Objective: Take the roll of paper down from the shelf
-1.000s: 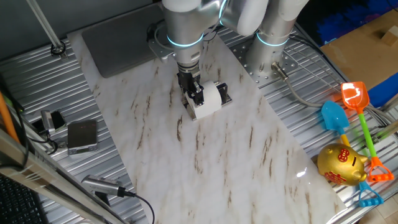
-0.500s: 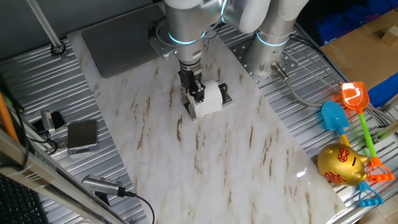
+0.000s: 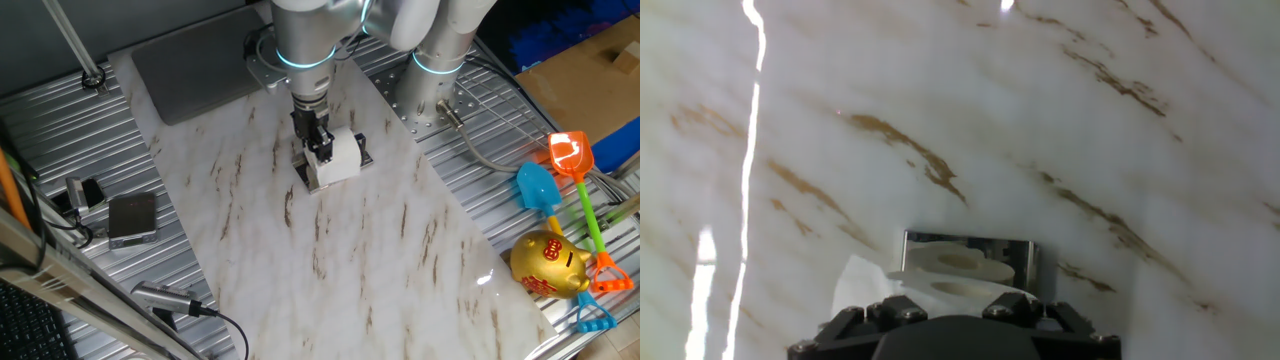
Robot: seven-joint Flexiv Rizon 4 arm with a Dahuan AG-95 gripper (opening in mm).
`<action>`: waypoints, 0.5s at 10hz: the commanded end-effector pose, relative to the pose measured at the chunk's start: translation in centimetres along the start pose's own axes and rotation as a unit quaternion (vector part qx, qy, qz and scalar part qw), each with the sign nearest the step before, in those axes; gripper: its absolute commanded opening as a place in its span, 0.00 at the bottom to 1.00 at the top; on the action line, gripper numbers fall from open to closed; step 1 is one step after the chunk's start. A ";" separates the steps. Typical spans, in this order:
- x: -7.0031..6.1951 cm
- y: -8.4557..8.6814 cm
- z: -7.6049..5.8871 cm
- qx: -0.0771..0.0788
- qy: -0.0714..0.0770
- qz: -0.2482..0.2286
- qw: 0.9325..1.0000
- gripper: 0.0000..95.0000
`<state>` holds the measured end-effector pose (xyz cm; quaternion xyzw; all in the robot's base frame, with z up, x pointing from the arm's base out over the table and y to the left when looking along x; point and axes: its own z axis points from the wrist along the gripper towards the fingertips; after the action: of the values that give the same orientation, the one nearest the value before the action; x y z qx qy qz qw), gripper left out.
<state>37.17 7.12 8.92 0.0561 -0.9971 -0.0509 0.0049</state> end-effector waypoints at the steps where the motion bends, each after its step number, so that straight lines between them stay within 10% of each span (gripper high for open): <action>1: 0.5 0.0 0.0 0.000 -0.002 0.000 1.000 0.00; 5: 1.8 0.2 0.0 -0.002 -0.002 0.005 1.000 0.00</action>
<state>35.38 7.16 8.85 0.0507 -0.9972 -0.0546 0.0022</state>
